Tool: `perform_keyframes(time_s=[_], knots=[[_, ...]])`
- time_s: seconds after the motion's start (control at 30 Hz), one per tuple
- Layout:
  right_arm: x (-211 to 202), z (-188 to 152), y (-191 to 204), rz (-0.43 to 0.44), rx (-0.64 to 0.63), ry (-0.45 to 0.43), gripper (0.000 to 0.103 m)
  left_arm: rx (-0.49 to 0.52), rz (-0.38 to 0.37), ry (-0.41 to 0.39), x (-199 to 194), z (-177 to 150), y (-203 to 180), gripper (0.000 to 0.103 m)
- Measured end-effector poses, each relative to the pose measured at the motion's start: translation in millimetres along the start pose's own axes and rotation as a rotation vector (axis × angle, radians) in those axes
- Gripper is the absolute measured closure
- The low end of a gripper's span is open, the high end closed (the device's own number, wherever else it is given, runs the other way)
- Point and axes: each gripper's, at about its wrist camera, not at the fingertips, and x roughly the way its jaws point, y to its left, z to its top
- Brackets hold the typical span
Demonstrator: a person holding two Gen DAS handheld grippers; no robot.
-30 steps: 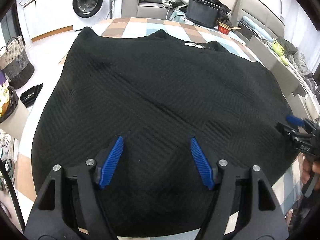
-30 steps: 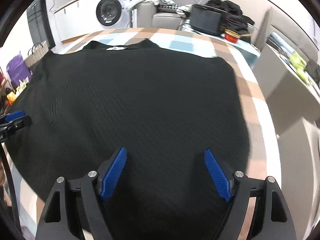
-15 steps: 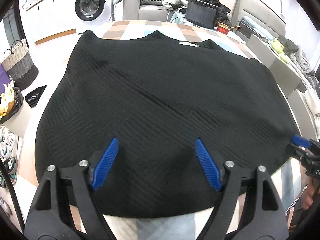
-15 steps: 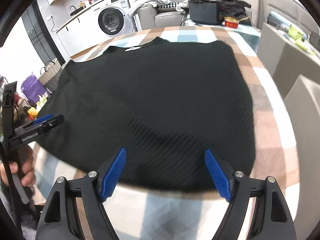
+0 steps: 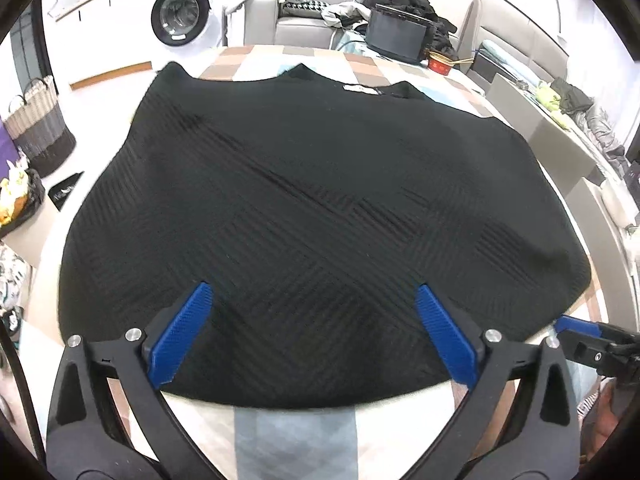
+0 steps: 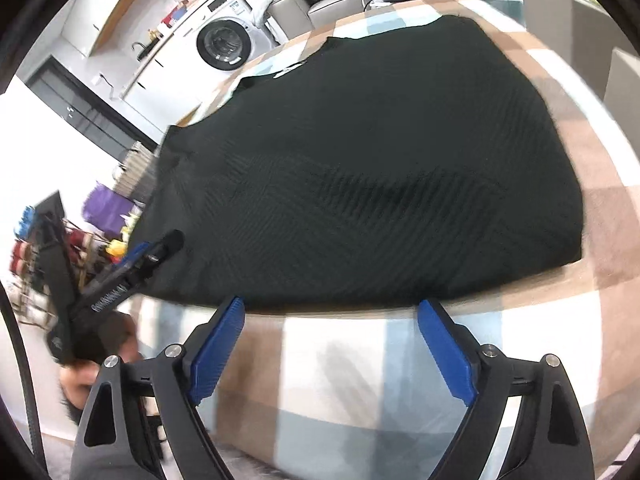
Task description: Fold small clothes
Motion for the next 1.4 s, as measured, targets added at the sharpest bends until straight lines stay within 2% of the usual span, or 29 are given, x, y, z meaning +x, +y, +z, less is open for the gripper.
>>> perform_keyframes(time_s=[0.13, 0.23, 0.37, 0.5, 0.57, 0.6, 0.63, 0.73, 0.87, 1.03, 1.13, 1.3, 1.4], knots=[[3, -2, 6, 0.067, 0.031, 0.004, 0.013, -0.028, -0.047, 0.031, 1, -4, 5, 0.002], [9, 1, 9, 0.107, 0.072, -0.043, 0.012, -0.047, -0.068, 0.038, 1, -5, 7, 0.002], [22, 9, 6, 0.266, 0.207, -0.108, 0.014, -0.065, -0.118, 0.051, -6, -7, 10, 0.002], [30, 16, 2, 0.276, 0.290, -0.144, 0.033, -0.100, -0.201, 0.070, -17, -13, 13, 0.002], [31, 18, 1, 0.251, 0.298, -0.157, 0.047, -0.102, -0.250, 0.075, -22, -18, 11, 0.002], [32, 18, 1, 0.226, 0.301, -0.157, 0.066, -0.098, -0.263, 0.076, -26, -21, 11, 0.002], [34, 19, 0, 0.201, 0.305, -0.154, 0.080, -0.084, -0.279, 0.079, -29, -24, 7, 0.002], [35, 18, -5, 0.221, 0.338, -0.162, 0.088, -0.059, -0.338, 0.099, -33, -30, -3, 0.003], [25, 17, -1, 0.263, 0.313, -0.227, 0.090, -0.090, -0.442, 0.153, -30, -34, -10, 0.004], [22, 13, -6, 0.303, 0.340, -0.223, 0.092, -0.212, -0.587, 0.262, -8, -33, -9, 0.004], [19, 12, -8, 0.324, 0.344, -0.235, 0.092, -0.276, -0.639, 0.280, 2, -34, -7, 0.005], [13, 11, -8, 0.335, 0.324, -0.245, 0.093, -0.399, -0.636, 0.244, 18, -25, -2, 0.006], [13, 7, -13, 0.333, 0.327, -0.237, 0.093, -0.452, -0.586, 0.222, 26, -16, 3, 0.016]])
